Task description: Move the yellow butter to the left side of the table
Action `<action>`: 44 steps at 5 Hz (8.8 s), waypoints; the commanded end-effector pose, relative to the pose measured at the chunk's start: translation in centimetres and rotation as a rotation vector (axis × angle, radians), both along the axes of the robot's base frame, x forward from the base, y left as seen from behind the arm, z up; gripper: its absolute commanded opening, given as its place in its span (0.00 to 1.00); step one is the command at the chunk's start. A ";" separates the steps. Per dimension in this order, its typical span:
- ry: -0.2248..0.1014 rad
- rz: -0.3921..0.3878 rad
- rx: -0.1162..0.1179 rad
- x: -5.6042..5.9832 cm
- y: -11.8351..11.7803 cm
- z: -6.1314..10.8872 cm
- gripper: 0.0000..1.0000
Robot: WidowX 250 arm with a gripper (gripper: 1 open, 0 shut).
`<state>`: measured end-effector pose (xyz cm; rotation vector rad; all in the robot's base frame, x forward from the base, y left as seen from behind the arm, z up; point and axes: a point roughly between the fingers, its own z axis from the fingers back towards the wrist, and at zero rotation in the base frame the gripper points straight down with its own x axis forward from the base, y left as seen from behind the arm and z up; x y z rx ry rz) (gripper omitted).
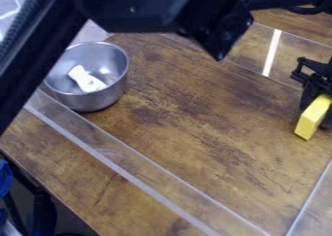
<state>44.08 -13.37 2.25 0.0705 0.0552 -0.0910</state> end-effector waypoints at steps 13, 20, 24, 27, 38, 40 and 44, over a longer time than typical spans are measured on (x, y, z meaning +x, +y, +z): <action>0.163 -0.003 0.163 -3.9 7.6 2.0 0.00; 0.168 0.064 0.205 -2.6 14.4 2.9 0.00; 0.193 0.090 0.178 -2.6 17.4 0.4 0.00; 0.217 0.103 0.143 -3.1 18.3 -0.7 0.00; 0.072 0.260 0.156 -9.1 29.5 8.4 0.00; 0.066 0.187 0.119 -6.9 24.0 6.3 0.00; 0.059 0.212 0.099 -5.7 27.1 3.9 0.00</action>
